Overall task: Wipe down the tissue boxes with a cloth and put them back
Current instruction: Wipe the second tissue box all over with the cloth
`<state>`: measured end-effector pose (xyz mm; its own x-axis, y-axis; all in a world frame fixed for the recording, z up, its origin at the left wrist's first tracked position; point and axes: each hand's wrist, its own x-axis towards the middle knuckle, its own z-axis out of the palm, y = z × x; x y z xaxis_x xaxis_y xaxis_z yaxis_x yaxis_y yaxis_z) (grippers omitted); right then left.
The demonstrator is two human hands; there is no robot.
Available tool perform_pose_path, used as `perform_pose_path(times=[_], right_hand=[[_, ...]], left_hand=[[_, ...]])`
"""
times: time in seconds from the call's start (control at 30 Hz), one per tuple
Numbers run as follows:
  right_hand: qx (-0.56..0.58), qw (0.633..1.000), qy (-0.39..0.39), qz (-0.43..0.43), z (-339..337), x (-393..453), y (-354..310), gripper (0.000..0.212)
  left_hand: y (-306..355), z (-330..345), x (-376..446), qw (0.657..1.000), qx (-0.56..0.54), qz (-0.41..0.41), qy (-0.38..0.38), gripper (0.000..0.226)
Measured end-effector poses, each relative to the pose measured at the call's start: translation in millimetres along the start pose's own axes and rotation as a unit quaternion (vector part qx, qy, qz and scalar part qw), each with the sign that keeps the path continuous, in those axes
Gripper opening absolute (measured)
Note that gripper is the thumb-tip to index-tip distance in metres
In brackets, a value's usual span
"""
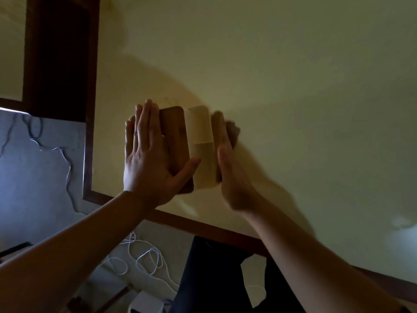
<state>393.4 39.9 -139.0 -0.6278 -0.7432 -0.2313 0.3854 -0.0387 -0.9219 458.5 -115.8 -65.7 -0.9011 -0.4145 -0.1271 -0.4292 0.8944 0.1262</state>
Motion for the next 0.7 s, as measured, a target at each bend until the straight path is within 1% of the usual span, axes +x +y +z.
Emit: perform_pose_path(times=[0.07,0.17,0.23,0.37,0.57,0.7], right_hand=[[-0.021,1.0,0.01,-0.012,-4.3,36.3,-8.0,0.068],[-0.055,0.997,0.003,-0.047,-6.3,80.5,-15.6,0.06],[-0.082,0.996,0.004,-0.039,-7.6,89.9,-15.0,0.06],[-0.075,0.997,0.0,-0.033,-10.3,64.8,-12.6,0.056],[-0.064,0.998,0.005,-0.02,-2.2,4.2,-3.4,0.056],[-0.13,0.991,0.014,0.0,3.5,-42.5,0.9,0.059]], left_hand=[[0.5,-0.3,-0.3,1.0,0.001,0.001,0.003,0.119],[1.1,-0.7,-0.6,1.0,0.003,-0.001,0.0,0.119],[0.8,-0.9,-0.7,1.0,0.003,-0.007,-0.001,0.118],[0.3,-0.8,-0.8,1.0,0.01,-0.008,0.0,0.118],[0.8,0.2,-1.2,1.0,0.012,-0.005,0.001,0.117],[0.4,-0.1,-1.0,1.0,0.01,-0.003,0.0,0.116]])
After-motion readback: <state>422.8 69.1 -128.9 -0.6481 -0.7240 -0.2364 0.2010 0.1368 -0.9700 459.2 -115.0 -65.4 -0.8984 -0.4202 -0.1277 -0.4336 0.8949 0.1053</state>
